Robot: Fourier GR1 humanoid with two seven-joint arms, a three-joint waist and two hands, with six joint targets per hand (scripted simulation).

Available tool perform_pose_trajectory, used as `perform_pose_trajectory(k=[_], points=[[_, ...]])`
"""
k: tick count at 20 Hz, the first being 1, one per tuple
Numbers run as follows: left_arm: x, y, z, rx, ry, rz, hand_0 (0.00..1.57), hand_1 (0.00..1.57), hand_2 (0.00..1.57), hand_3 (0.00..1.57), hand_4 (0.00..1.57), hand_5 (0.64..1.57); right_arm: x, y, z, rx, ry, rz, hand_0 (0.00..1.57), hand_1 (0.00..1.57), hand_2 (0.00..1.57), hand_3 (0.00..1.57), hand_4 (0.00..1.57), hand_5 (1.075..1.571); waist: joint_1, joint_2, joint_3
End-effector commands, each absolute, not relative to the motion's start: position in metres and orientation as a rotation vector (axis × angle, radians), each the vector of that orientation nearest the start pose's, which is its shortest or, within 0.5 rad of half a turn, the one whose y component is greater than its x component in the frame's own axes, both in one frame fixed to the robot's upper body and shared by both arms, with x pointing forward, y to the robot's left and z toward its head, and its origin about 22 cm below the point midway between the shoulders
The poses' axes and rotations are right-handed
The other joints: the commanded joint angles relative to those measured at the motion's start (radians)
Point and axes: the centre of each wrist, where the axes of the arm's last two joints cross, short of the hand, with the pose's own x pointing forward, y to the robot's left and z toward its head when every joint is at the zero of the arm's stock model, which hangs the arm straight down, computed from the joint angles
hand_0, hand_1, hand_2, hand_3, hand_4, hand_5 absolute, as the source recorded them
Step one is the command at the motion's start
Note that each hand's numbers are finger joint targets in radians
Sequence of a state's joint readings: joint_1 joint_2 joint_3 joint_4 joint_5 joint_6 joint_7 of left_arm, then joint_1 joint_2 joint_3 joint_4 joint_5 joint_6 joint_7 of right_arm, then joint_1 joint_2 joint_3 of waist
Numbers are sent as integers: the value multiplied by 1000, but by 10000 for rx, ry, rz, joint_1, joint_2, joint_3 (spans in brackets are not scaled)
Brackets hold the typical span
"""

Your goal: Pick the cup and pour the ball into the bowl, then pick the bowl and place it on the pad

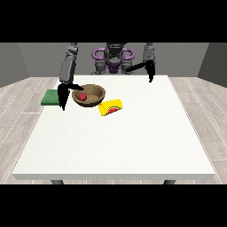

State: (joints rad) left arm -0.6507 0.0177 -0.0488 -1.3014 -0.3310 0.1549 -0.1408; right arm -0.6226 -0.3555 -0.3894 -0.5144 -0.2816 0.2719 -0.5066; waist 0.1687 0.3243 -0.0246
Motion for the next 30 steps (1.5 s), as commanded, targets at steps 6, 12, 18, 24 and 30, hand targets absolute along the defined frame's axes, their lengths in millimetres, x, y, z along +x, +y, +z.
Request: perform_pose_trajectory(k=[6,12,18,24,30], points=[[364,177,96,1940,-19780,-3799,0,0,0,0,0,1564,362,-313,-42,1433,-15777,-2890,0,0,0,0,347,1546,-119,-1109,249],[359,171,88,1872,-19720,-3956,0,0,0,0,0,1566,365,-281,-54,1117,-14923,-3144,0,0,0,0,375,1550,-22,-832,251],[368,175,105,2068,-20385,-3835,0,0,0,0,0,1568,365,-296,-49,-1225,-13929,-2369,1571,1571,1571,1571,1053,1550,230,-415,239],[364,201,80,1975,-19370,-3139,0,0,0,0,0,1570,376,-312,-27,-1870,-13159,-1797,1571,1571,1571,1571,1026,1555,-248,-1413,245],[363,239,54,2409,-18723,-2903,0,0,0,0,0,1571,408,-296,22,-1262,-12436,-1522,1571,1571,1571,1571,1046,1553,-732,-2035,242]])
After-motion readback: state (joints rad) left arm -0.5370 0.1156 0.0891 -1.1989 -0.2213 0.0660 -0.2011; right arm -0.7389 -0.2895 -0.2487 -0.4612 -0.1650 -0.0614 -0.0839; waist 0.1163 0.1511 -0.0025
